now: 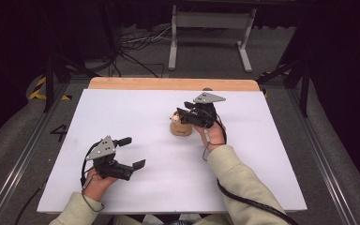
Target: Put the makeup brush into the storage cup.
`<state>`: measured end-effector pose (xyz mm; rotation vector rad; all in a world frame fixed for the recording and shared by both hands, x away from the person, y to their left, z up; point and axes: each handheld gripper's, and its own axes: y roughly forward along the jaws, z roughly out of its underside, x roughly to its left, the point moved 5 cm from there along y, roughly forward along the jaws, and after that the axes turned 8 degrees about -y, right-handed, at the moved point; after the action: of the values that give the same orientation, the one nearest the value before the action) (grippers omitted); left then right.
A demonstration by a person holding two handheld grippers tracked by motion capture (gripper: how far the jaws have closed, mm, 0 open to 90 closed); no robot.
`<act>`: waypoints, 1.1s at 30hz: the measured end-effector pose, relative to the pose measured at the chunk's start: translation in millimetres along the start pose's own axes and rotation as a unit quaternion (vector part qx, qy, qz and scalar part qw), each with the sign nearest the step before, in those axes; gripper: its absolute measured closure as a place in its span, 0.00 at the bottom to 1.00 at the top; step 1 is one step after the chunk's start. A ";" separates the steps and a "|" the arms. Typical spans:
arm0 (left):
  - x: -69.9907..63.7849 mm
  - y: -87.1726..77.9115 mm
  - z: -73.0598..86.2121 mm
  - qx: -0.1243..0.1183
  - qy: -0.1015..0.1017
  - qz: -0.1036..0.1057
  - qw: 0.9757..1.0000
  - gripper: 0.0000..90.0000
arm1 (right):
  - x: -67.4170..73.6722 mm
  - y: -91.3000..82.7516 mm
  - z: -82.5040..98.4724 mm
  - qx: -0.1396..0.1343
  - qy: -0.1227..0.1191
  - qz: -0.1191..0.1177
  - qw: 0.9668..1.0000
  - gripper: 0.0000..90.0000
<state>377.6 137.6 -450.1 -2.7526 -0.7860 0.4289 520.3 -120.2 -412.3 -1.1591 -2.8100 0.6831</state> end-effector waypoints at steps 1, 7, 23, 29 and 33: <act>-0.1 0.5 0.4 0.000 0.000 0.000 1.000 0.03 | -1.8 -1.4 -0.4 -0.005 0.002 0.001 1.000 0.37; -0.2 -0.2 0.5 -0.001 0.001 -0.001 1.000 0.03 | -6.0 -9.0 -2.8 -0.012 -0.005 -0.007 1.000 0.18; 3.9 -8.9 -0.5 -0.008 -0.004 -0.009 1.000 0.03 | -5.6 -55.0 -15.1 -0.050 -0.023 -0.021 0.998 0.06; 7.4 -19.7 -0.5 -0.016 -0.002 -0.017 1.000 0.03 | -7.8 -85.6 -10.3 -0.076 -0.025 -0.031 0.996 0.01; 7.4 -24.6 0.1 -0.019 -0.002 -0.020 1.000 0.02 | -9.2 -100.0 -7.4 -0.082 -0.033 -0.032 0.996 0.00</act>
<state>371.9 161.9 -444.1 -2.7667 -0.8572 0.4170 461.8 -186.2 -363.8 -1.0803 -2.9928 0.5029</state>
